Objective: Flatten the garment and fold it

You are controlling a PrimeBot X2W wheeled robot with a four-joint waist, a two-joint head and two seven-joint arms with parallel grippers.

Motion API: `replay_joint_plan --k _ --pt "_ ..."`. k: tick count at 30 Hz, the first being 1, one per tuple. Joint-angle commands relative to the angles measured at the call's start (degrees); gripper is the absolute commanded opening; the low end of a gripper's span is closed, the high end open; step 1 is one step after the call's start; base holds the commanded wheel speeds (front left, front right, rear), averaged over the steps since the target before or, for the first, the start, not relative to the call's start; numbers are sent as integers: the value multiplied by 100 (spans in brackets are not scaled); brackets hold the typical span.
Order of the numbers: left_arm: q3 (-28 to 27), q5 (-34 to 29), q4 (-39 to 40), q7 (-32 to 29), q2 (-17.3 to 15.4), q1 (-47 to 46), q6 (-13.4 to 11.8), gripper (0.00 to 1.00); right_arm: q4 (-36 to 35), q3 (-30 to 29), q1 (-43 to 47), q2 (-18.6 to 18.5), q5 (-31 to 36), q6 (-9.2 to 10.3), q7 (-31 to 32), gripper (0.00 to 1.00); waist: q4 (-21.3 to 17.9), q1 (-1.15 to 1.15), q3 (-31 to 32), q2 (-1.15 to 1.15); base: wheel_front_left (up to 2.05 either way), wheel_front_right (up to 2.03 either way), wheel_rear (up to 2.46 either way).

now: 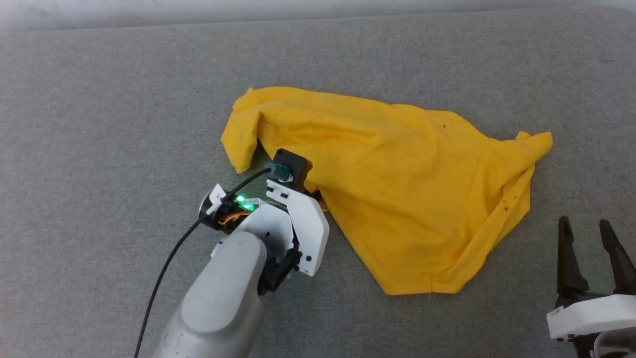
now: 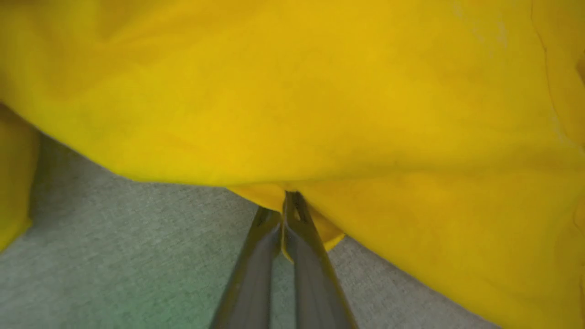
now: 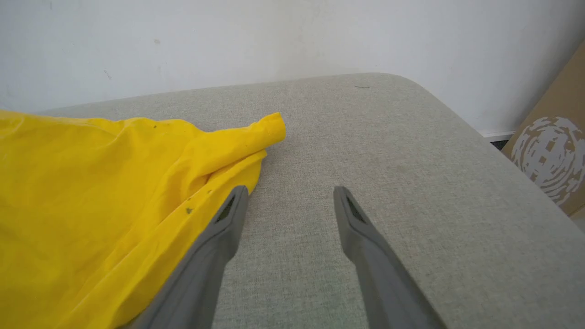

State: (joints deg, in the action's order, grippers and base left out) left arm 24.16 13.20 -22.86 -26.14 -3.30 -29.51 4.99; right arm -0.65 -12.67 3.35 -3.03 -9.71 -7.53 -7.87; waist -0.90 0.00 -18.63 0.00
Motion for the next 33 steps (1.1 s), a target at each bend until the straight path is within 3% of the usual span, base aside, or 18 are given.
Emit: replay_joint_plan --k 1,5,9,19,24,33 --pt "78 69 -210 -64 -20 331 66 0 23 -2 -107 15 7 4 -48 100 90 0 140 0 0 0 0" --pt "-129 511 149 258 11 520 -5 0 114 10 -59 15 32 4 -42 100 221 0 498 0 0 0 0" --pt "-512 1151 860 558 28 1025 -234 0 183 -1 86 15 31 4 -3 100 373 0 939 0 0 0 0" --pt "-2123 2009 3064 444 -541 3736 -1315 0 136 -90 475 15 2 4 145 100 680 0 1421 0 0 0 0" --pt "-2700 2141 3466 423 -645 5029 -1691 0 80 -155 622 15 7 4 218 100 840 0 1478 0 0 0 0" --pt "-2612 2211 3315 619 -419 5209 -1696 0 -16 -143 657 15 45 4 361 100 1013 0 1527 0 0 0 0"
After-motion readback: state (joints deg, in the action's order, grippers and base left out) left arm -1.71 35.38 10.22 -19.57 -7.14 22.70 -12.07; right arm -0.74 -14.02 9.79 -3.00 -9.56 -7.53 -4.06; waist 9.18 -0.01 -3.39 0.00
